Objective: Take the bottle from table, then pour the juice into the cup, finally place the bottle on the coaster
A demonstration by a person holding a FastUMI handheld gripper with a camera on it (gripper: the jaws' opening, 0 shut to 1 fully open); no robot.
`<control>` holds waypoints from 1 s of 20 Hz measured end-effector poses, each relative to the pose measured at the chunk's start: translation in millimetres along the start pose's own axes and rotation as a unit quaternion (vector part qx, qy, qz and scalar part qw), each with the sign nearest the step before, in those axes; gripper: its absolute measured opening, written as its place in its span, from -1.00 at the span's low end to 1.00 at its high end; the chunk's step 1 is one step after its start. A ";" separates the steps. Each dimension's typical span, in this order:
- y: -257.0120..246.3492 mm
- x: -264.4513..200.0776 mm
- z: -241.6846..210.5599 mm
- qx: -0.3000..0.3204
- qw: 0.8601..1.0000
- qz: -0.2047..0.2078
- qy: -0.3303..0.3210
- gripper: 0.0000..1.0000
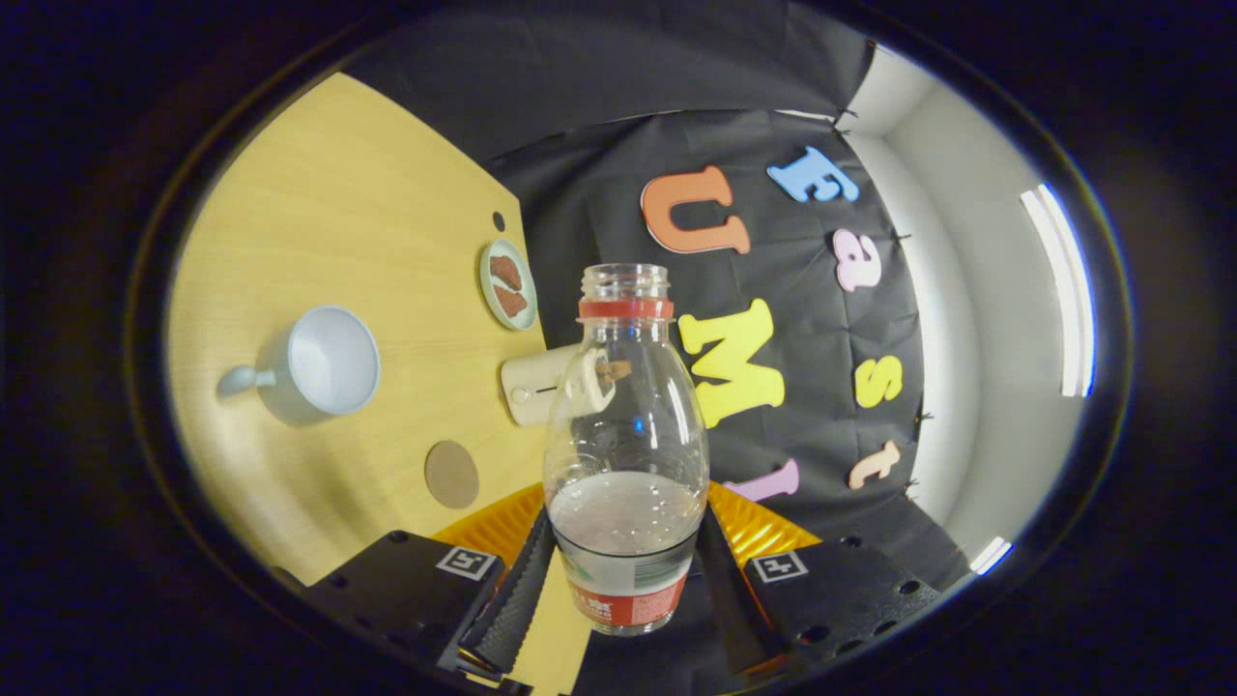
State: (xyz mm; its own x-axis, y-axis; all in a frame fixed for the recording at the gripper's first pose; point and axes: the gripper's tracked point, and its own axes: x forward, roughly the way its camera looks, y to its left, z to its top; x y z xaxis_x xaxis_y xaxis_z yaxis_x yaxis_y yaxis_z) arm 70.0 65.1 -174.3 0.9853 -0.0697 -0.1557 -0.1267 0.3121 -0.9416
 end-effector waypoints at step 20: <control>-22.9 34.0 -18.1 0.452 0.890 0.036 -0.038 0.62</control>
State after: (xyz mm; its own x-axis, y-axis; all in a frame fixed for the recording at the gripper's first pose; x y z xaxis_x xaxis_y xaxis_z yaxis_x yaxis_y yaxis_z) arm 104.4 38.5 -163.5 0.9876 0.0349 -0.1530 -0.0800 0.9508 -0.2994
